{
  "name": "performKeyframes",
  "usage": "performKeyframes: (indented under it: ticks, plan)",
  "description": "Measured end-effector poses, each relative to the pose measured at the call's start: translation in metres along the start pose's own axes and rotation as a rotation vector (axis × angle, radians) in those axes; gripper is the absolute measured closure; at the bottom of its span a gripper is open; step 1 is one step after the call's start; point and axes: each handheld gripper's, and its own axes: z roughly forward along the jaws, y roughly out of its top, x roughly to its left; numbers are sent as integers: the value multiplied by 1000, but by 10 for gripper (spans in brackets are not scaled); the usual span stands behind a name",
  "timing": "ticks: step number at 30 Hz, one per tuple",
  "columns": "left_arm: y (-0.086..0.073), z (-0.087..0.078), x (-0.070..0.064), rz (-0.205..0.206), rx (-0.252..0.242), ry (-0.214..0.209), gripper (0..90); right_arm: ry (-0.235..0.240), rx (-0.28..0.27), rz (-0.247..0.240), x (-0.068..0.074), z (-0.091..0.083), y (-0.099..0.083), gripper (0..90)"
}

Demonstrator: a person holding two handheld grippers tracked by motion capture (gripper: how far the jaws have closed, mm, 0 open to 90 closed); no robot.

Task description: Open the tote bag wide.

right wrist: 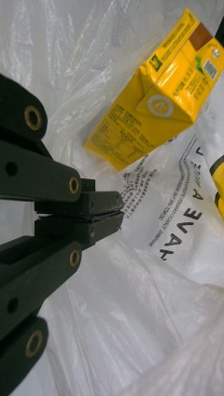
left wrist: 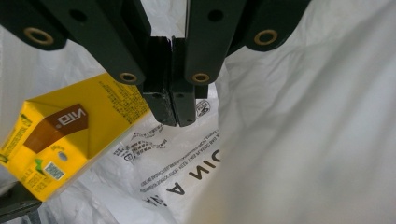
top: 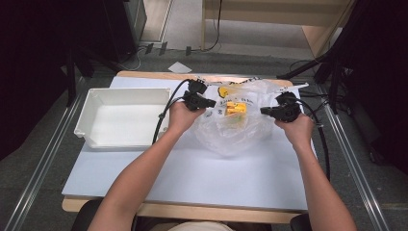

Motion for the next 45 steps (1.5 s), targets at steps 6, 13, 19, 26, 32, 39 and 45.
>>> performKeyframes:
  ticks: [6, 13, 19, 26, 32, 39, 45]
  plan:
    - [-5, 7, 1, -9, 14, 2, 892, 0, 10, 12, -3, 7, -7, 896]
    - [-13, 15, 6, -23, 5, 12, 889, -4, 8, 27, -8, 13, -15, 896]
    - [-22, 22, 12, -45, 23, 20, 889, -12, 17, 48, -12, 19, -24, 896]
    - [-23, 26, 9, -33, 27, 17, 885, -9, 10, 54, -12, 26, -26, 896]
    - [-23, 32, 5, -35, 29, 7, 883, 16, -31, 48, -4, 29, -16, 896]
    - [-23, 36, 5, -33, 20, 28, 879, -8, 13, 49, -5, 48, -16, 897]
    - [-26, 41, 16, -69, 31, 66, 881, -68, 58, 50, -11, 55, -24, 900]
